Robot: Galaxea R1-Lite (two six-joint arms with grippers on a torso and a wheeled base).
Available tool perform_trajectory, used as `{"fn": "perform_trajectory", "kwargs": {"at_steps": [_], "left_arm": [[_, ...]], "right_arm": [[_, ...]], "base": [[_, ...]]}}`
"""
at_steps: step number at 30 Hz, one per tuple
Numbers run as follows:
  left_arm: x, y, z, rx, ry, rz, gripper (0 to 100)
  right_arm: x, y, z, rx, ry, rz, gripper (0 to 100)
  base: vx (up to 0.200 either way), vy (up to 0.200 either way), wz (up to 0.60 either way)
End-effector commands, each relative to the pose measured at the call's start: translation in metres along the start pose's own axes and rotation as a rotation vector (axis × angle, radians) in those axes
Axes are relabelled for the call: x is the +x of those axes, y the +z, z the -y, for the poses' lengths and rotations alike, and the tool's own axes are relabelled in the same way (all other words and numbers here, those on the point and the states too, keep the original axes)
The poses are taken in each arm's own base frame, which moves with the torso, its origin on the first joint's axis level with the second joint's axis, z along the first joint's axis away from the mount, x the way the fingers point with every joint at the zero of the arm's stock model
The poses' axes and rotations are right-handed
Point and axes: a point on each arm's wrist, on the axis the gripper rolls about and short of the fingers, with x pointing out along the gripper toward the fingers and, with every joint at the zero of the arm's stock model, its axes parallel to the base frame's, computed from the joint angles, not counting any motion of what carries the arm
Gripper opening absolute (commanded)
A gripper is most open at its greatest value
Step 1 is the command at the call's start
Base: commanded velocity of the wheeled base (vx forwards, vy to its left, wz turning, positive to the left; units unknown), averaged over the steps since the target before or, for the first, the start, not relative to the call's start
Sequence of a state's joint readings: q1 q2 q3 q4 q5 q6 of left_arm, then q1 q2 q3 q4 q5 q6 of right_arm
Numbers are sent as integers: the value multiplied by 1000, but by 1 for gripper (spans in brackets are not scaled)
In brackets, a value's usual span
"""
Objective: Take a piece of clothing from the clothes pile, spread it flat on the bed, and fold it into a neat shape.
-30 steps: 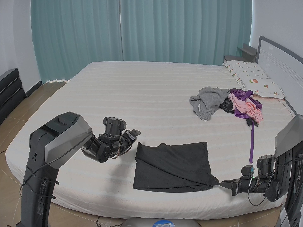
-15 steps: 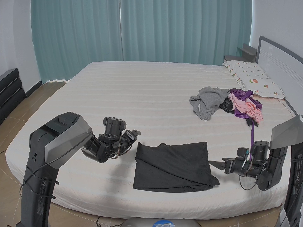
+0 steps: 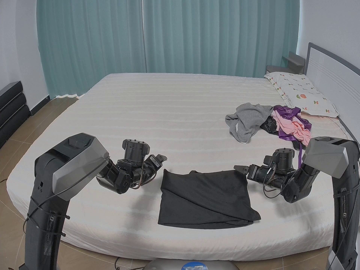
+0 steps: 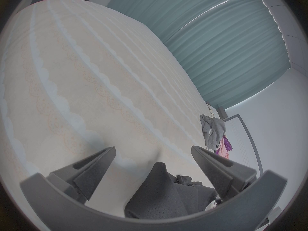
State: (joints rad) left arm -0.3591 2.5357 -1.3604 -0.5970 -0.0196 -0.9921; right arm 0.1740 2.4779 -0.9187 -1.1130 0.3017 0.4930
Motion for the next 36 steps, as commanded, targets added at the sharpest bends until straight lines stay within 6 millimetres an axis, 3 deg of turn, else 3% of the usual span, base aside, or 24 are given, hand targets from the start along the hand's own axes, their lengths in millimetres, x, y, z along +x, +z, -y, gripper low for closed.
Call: {"fn": "perform_trajectory", "kwargs": {"at_steps": [1,3,4,9,18,36], "left_arm": [[0,0,1,0,-1,-1,100],[0,0,1,0,-1,-1,100],[0,0,1,0,-1,-1,100],[0,-1,0,3,1,-2,100],[2,-3,2,10,-6,-4,100],[11,-17,16,66,-61,-86,100]], "right_arm": [[20,-7,8,9,-9,2,100],[24,-8,10,8,-17,10,100],[24,-8,11,9,-22,13,0],[23,-5,12,11,-26,29,0],[23,18,24,46,-61,125,0],[32,18,27,47,-114,174,0]], "base": [[0,0,0],[0,0,0],[0,0,0],[0,0,0],[0,0,0],[0,0,0]]}}
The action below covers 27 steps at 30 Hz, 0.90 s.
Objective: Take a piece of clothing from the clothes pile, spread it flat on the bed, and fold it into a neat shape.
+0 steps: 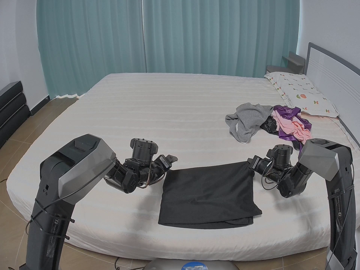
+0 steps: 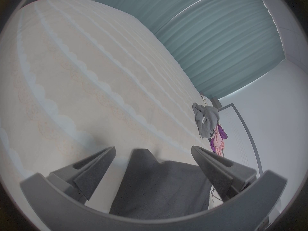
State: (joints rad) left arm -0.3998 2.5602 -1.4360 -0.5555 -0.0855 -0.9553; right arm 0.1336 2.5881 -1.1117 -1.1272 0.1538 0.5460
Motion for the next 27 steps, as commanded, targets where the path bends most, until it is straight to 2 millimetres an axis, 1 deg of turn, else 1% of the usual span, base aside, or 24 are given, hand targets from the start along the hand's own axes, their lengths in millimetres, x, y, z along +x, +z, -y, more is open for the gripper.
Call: {"fn": "perform_trajectory", "kwargs": {"at_steps": [1,4,8,9,14,20,25,27], "left_arm": [[4,-6,-3,22,7,-12,100],[6,-12,-2,50,6,-25,100],[7,-14,-1,55,6,-30,100],[7,-15,-1,59,6,-31,0],[11,-14,-2,62,6,-26,0],[10,-11,-3,53,16,0,0],[10,-9,-4,24,42,36,0],[10,-7,-4,24,61,73,0]], "right_arm": [[2,-4,1,0,-3,-4,0],[3,-6,1,-1,-8,-5,0],[3,-8,-1,-3,-5,-9,0],[3,-8,-1,-3,-4,-10,0],[3,-9,-3,-5,0,-11,0],[3,-7,-4,-5,0,-5,0],[3,-5,-4,-5,2,1,0],[4,-7,-3,-7,-1,-5,0]], "base": [[0,0,0],[0,0,0],[0,0,0],[0,0,0],[0,0,0],[0,0,0],[0,0,0],[0,0,0]]}}
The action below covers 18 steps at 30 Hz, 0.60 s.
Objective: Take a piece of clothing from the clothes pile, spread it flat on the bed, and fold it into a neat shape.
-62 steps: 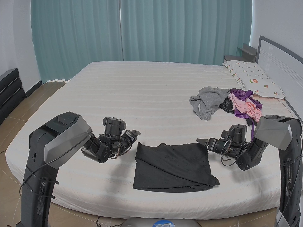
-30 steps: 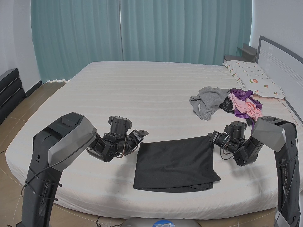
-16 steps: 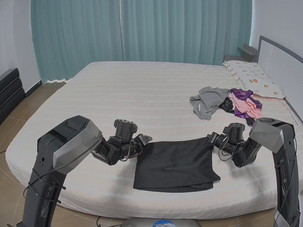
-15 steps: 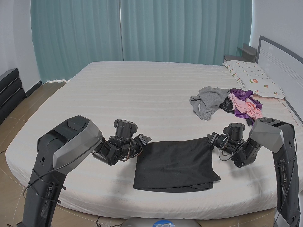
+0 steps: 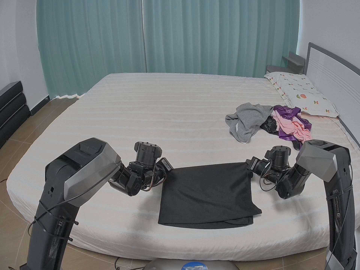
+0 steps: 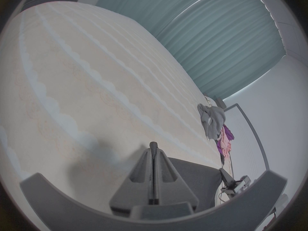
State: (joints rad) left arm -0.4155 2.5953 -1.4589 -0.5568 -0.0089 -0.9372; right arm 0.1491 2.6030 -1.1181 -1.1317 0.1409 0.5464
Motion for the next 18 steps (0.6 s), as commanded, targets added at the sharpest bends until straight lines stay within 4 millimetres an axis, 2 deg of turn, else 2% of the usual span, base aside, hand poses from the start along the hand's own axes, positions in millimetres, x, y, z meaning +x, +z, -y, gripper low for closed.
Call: {"fn": "perform_trajectory", "kwargs": {"at_steps": [1,10,15,16,17,18], "left_arm": [[0,1,-1,-2,17,33,0],[1,2,-2,-3,38,59,0],[1,2,-2,-2,41,55,0],[1,2,-1,-2,39,55,0],[1,2,-1,-2,38,53,0],[1,1,-1,-4,36,49,100]], "right_arm": [[0,-1,0,-2,-1,-1,0],[4,2,-2,-5,0,16,0],[5,-6,-5,-9,-1,-9,0],[5,-6,-4,-9,-1,-9,100],[5,-7,-4,-9,-1,-9,100],[3,-5,-5,-8,-1,-5,100]], "base": [[0,0,0],[0,0,0],[0,0,0],[0,0,0],[0,0,0],[0,0,0]]}}
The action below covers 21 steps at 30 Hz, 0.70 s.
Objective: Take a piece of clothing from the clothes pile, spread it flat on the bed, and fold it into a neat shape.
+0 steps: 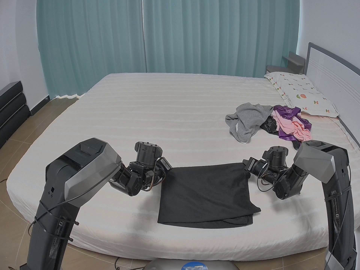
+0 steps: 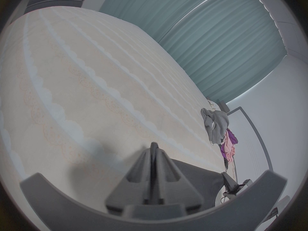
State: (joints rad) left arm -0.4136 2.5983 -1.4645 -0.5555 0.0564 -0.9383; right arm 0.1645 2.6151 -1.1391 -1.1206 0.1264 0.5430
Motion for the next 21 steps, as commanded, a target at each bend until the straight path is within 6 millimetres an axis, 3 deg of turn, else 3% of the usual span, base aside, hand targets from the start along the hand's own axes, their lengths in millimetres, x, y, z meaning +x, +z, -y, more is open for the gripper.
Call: {"fn": "perform_trajectory", "kwargs": {"at_steps": [1,9,11,12,13,15,16,21], "left_arm": [[0,0,1,-2,-5,-4,100],[-3,4,0,-25,-5,3,100],[-7,12,3,-98,-14,17,100],[-8,13,3,-103,-14,19,100],[-13,22,3,-148,-19,26,100],[-16,24,1,-158,-16,21,100],[-24,25,-2,-163,-8,6,100],[-50,22,-5,-164,0,-47,100]], "right_arm": [[-4,1,-1,1,-2,-1,100],[-45,18,-15,5,7,-44,100],[-69,22,-20,8,1,-63,100],[-71,22,-21,10,2,-62,100],[-94,20,-23,21,7,-97,100],[-105,18,-25,24,18,-121,100],[-130,11,-30,31,35,-179,100],[-177,-17,-44,61,32,-311,100]], "base": [[0,0,0],[0,0,0],[0,0,0],[0,0,0],[0,0,0],[0,0,0],[0,0,0],[0,0,0]]}}
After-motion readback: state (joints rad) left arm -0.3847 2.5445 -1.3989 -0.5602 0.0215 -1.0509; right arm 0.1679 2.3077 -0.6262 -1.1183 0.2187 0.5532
